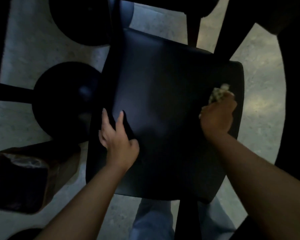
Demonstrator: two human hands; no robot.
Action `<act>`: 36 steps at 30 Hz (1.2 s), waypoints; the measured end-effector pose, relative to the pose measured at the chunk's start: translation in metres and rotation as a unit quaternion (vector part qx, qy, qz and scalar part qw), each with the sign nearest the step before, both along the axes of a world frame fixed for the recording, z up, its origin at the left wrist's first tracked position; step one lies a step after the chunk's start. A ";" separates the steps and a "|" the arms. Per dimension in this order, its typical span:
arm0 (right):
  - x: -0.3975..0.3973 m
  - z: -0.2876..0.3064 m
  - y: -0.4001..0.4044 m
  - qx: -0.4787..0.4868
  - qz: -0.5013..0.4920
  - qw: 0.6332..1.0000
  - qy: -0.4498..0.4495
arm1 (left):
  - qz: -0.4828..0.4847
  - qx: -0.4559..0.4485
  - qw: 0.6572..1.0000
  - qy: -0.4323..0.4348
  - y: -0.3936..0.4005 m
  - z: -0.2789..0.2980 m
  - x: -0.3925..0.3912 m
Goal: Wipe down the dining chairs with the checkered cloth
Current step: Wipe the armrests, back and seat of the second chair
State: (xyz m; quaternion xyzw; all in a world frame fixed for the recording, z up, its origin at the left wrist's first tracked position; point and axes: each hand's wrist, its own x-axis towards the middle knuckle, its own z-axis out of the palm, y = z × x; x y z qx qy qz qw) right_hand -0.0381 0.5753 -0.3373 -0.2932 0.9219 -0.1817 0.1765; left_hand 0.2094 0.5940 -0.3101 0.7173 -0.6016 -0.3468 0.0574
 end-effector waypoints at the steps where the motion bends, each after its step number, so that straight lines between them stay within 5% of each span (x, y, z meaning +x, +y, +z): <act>1: -0.002 -0.005 -0.006 0.020 -0.018 1.000 0.005 | 0.036 -0.025 0.999 0.005 -0.010 0.000 -0.002; 3: 0.028 -0.011 -0.017 0.066 -0.011 0.997 0.023 | 0.068 -0.065 0.996 0.003 -0.035 -0.005 -0.005; 8: 0.110 -0.005 -0.033 0.040 0.219 0.975 0.015 | 0.020 -0.053 0.997 -0.049 -0.108 -0.029 -0.018; 13: 0.041 0.014 -0.108 -0.116 0.228 0.965 0.063 | -0.064 -0.103 0.985 -0.120 -0.111 -0.044 -0.020; 17: -0.014 0.002 -0.166 -0.038 0.270 0.959 0.077 | -0.059 -0.148 0.979 -0.125 -0.110 -0.050 -0.021; 22: -0.024 -0.015 -0.176 0.021 0.459 0.885 0.078 | -0.053 -0.170 0.975 -0.136 -0.110 -0.052 -0.024; 28: -0.034 -0.017 -0.200 0.097 0.270 0.958 0.000 | -0.049 -0.194 0.967 -0.155 -0.110 -0.056 -0.025; 31: -0.037 -0.024 -0.226 0.240 0.177 0.954 -0.031 | -0.048 -0.208 0.964 -0.160 -0.109 -0.058 -0.025; 33: -0.039 -0.028 -0.233 0.253 0.132 0.955 -0.076 | -0.046 -0.215 0.962 -0.163 -0.109 -0.060 -0.024; 36: -0.045 -0.033 -0.237 0.265 0.210 0.939 -0.065 | -0.047 -0.230 0.956 -0.175 -0.109 -0.064 -0.023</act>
